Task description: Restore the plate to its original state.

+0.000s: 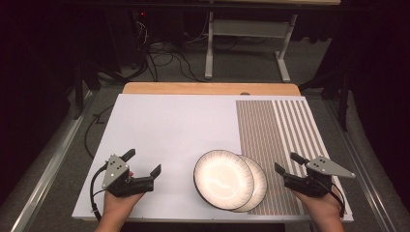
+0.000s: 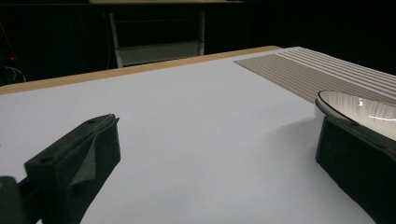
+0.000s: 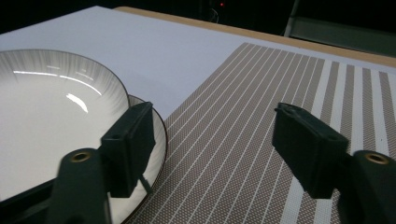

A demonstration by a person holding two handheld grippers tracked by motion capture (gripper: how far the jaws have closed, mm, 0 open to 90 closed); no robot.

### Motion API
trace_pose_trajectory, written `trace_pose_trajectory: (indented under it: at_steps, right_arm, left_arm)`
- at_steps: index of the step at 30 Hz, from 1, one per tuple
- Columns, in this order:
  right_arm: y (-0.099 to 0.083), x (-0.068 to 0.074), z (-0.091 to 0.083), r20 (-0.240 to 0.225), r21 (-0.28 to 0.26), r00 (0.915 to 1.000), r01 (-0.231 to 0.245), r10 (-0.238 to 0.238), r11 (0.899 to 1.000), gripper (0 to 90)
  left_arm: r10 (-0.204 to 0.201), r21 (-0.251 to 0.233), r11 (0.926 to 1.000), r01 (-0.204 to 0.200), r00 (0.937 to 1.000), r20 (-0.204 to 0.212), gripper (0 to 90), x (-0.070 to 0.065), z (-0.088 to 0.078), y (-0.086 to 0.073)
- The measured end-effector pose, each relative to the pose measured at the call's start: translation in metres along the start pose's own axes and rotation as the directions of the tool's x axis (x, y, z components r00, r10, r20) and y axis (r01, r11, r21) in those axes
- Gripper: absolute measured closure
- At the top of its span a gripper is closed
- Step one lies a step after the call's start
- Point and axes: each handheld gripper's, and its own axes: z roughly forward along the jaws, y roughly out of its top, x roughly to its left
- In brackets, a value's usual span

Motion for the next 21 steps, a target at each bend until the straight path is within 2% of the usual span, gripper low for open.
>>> trace_pose_trajectory:
  at_steps: [2,4,6,7,8,12,14,15,16,17,18,21]
  right_arm:
    - [0.002,-0.002,-0.002,-0.002,-0.023,0.9999,-0.016,0.016,1.0,23.1]
    - [0.002,-0.002,-0.003,-0.007,-0.03,0.9998,-0.02,0.02,0.999,20.2]
    - [0.004,-0.002,-0.004,-0.012,-0.055,0.9996,-0.027,0.026,0.998,9.2]
    - [0.004,-0.002,-0.004,-0.012,-0.055,0.9996,-0.027,0.026,0.998,9.2]
    - [0.005,-0.001,-0.004,0.004,-0.061,0.9995,-0.031,0.031,0.998,0.6]
    - [0.006,-0.001,-0.003,0.026,-0.079,0.999,-0.035,0.037,0.996,0.6]
    - [0.006,-0.002,-0.004,0.037,-0.081,0.9985,-0.036,0.039,0.996,0.6]
    - [0.006,-0.002,-0.004,0.037,-0.081,0.9985,-0.036,0.039,0.996,0.6]
    - [0.006,-0.002,-0.004,0.039,-0.078,0.9986,-0.033,0.036,0.996,0.6]
    - [0.006,-0.002,-0.004,0.039,-0.078,0.9986,-0.033,0.036,0.996,0.6]
    - [0.006,-0.002,-0.004,0.036,-0.073,0.9987,-0.034,0.036,0.997,0.6]
    - [0.005,-0.002,-0.004,0.037,-0.07,0.9988,-0.031,0.034,0.997,0.6]
  left_arm:
    - [0.005,0.003,1.0,-0.005,1.0,-0.001,0.2,-0.001,0.0,0.0]
    - [0.008,0.006,1.0,-0.008,1.0,0.001,0.2,-0.002,0.001,0.0]
    - [0.012,0.01,0.9999,-0.012,0.9999,0.005,0.1,-0.003,0.001,0.0]
    - [0.009,0.01,0.9999,-0.01,0.9999,0.007,0.1,-0.004,0.002,0.0]
    - [0.004,0.011,0.9999,-0.005,0.9999,0.012,0.1,-0.004,0.002,0.0]
    - [-0.005,0.023,0.9997,0.004,0.9995,0.033,0.2,-0.009,0.005,0.002]
    - [0.01,0.023,0.9997,-0.011,0.9979,0.064,2.7,-0.02,0.006,0.003]
    - [0.01,0.023,0.9997,-0.011,0.9979,0.064,3.4,-0.02,0.006,0.003]
    - [0.012,0.023,0.9996,-0.014,0.9964,0.084,5.6,-0.026,0.008,0.004]
    - [0.012,0.023,0.9996,-0.014,0.9964,0.084,9.2,-0.026,0.008,0.004]
    - [0.009,0.013,0.9999,-0.011,0.9938,0.111,15.2,-0.032,0.009,0.004]
    - [0.017,0.026,0.9995,-0.02,0.9918,0.127,23.5,-0.039,0.012,0.004]
